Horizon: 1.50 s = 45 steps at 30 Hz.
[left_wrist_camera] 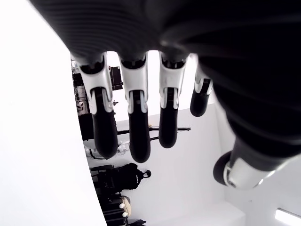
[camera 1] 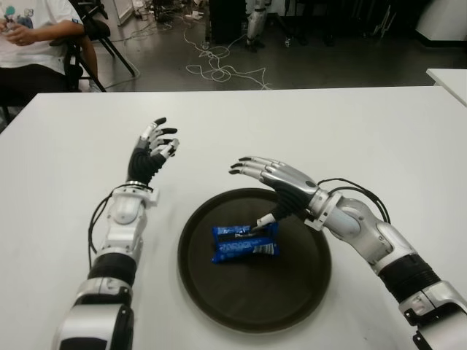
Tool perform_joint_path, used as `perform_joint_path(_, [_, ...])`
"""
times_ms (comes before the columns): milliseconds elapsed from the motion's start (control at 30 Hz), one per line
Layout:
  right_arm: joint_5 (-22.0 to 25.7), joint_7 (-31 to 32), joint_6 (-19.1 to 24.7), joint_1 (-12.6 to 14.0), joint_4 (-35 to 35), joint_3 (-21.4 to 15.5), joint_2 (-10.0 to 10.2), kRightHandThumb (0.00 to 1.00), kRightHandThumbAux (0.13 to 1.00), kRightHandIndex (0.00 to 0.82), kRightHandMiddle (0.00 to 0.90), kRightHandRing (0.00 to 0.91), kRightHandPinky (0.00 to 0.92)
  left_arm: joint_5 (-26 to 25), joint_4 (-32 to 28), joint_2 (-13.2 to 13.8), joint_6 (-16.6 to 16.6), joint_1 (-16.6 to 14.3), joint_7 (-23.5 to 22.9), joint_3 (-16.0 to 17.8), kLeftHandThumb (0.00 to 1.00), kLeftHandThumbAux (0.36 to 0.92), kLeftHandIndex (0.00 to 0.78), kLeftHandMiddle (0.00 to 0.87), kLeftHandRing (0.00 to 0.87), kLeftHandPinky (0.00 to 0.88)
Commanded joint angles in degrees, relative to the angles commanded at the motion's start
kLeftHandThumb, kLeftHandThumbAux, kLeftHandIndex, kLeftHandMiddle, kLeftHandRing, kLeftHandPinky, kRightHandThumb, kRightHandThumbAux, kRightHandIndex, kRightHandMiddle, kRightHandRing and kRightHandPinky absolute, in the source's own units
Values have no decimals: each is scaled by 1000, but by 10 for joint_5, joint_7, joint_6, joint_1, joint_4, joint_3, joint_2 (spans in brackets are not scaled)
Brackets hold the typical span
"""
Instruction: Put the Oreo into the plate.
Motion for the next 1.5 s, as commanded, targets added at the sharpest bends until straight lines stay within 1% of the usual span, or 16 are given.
perform_joint_path(333, [-6,-13,3,-8,18,-2,-1,0,610,0,0,0,0,-2,4,-2,-1,-3,2,1,245,627,154,280,334,411])
perform_joint_path(467, [-5,-23,-1,-17,33,-6,-3,0,610,0,0,0,0,-2,9,-3,0,-6,2,1,253,626,153,278,336,415])
perform_joint_path(533, [-1,-27,-5,-26,44,-11,-7,0,610,0,0,0,0,-2,11,-2,0,-7,1,1,259,626,151,275,336,417])
perform_joint_path(700, [25,-36,-22,-69,95,-44,-22,0,622,0,0,0,0,-7,15,-2,1,-10,-5,3,272,625,152,278,344,427])
perform_joint_path(767, [62,-27,-21,-93,120,-74,-28,0,632,0,0,0,0,-7,16,-2,0,-10,-6,3,275,622,152,281,342,424])
perform_joint_path(900, [117,-18,5,-115,130,-115,-15,0,640,0,0,0,0,-4,19,-2,-2,-12,-3,3,276,621,154,287,341,422])
perform_joint_path(1000, [164,-11,19,-145,163,-146,-1,0,651,0,0,0,0,-1,25,-1,-4,-15,0,2,276,620,155,287,339,417])
perform_joint_path(1100, [205,-8,28,-167,190,-172,12,0,677,0,2,0,5,0,30,0,-6,-17,2,2,272,617,155,283,336,416])
perform_joint_path(1133, [245,-2,51,-176,197,-197,26,0,686,0,4,0,8,-1,30,0,-8,-17,1,2,270,616,154,283,336,417])
perform_joint_path(1200, [305,6,88,-193,215,-237,50,0,717,32,58,48,47,-2,31,0,-9,-17,0,3,264,617,152,277,334,418])
perform_joint_path(1233, [325,8,101,-200,223,-251,58,0,739,61,100,89,88,-2,31,0,-9,-16,-1,3,262,618,150,274,332,418])
perform_joint_path(1267, [343,4,111,-210,243,-267,67,0,747,71,115,104,103,-3,30,-1,-8,-16,-1,3,261,619,150,272,332,418])
perform_joint_path(1300, [356,2,117,-217,258,-278,73,0,770,98,153,144,154,-3,30,-1,-8,-16,-2,3,259,620,148,269,330,415])
perform_joint_path(1367, [376,-8,124,-233,309,-303,81,0,803,137,204,199,228,-3,29,-1,-6,-16,-2,3,255,623,148,266,327,409])
perform_joint_path(1433, [387,-23,129,-247,376,-324,84,0,822,165,237,236,272,-4,28,-1,-3,-16,-2,3,252,626,149,268,326,405])
perform_joint_path(1500, [393,-41,146,-252,445,-341,85,0,836,188,263,269,306,-5,28,-1,2,-17,-3,4,250,628,149,269,326,400])
